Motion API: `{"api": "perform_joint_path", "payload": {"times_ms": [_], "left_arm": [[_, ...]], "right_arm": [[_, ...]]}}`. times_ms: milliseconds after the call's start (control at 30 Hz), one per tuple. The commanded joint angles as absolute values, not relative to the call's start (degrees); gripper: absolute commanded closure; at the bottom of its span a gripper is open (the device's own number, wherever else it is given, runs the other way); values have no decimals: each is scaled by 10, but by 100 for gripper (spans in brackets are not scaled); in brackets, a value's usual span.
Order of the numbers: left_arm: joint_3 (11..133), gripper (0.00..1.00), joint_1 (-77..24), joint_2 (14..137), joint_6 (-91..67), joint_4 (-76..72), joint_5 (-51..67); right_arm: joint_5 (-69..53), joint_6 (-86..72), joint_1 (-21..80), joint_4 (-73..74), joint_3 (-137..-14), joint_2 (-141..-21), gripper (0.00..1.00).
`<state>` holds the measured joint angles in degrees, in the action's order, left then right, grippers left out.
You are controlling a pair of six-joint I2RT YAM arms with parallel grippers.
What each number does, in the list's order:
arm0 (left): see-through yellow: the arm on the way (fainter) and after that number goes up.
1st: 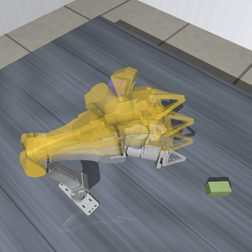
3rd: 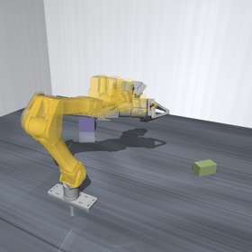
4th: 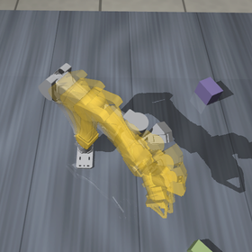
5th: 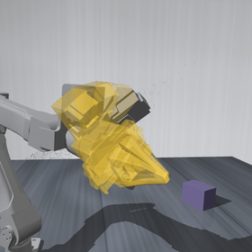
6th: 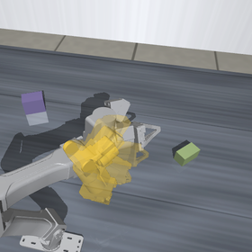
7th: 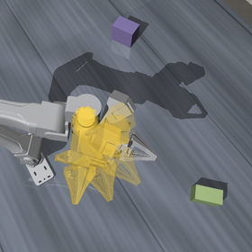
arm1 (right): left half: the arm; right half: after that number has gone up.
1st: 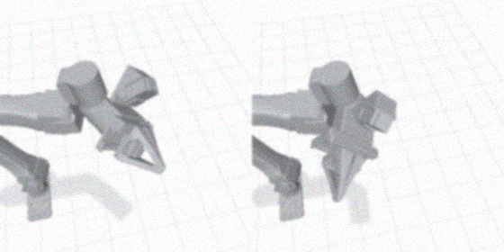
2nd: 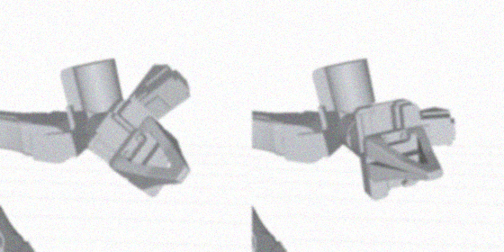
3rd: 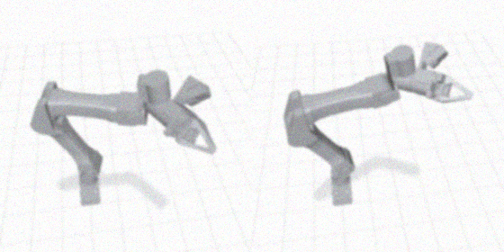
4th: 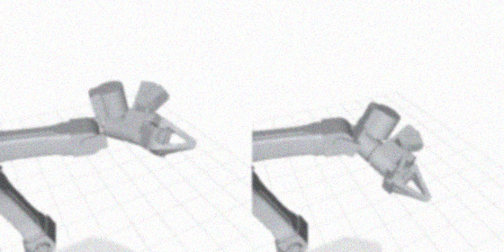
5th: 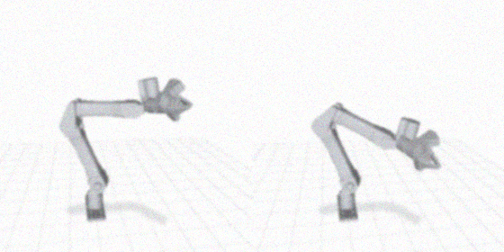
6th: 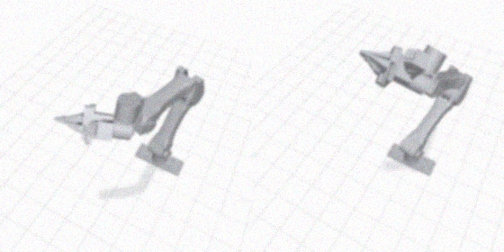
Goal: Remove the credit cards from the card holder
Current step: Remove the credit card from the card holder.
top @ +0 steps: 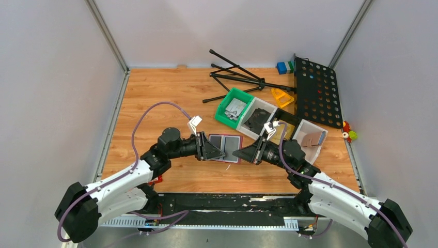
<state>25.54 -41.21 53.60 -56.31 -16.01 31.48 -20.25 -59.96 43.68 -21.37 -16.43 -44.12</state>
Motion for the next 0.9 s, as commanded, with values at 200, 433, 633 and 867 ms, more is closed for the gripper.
{"api": "perform_joint_path", "payload": {"times_ms": [200,433,633,867], "left_arm": [[233,75,-412,544,-636,-305,346],[200,92,-396,526,-688,-399,348],[195,100,-395,523,-692,-403,359],[182,100,-383,515,-695,-398,366]], "right_arm": [[-247,-633,435,-344,-155,-453,100],[-245,-644,435,-362,-143,-455,99],[-247,-650,435,-380,-137,-458,73],[-238,-661,431,-391,-123,-441,92]]}}
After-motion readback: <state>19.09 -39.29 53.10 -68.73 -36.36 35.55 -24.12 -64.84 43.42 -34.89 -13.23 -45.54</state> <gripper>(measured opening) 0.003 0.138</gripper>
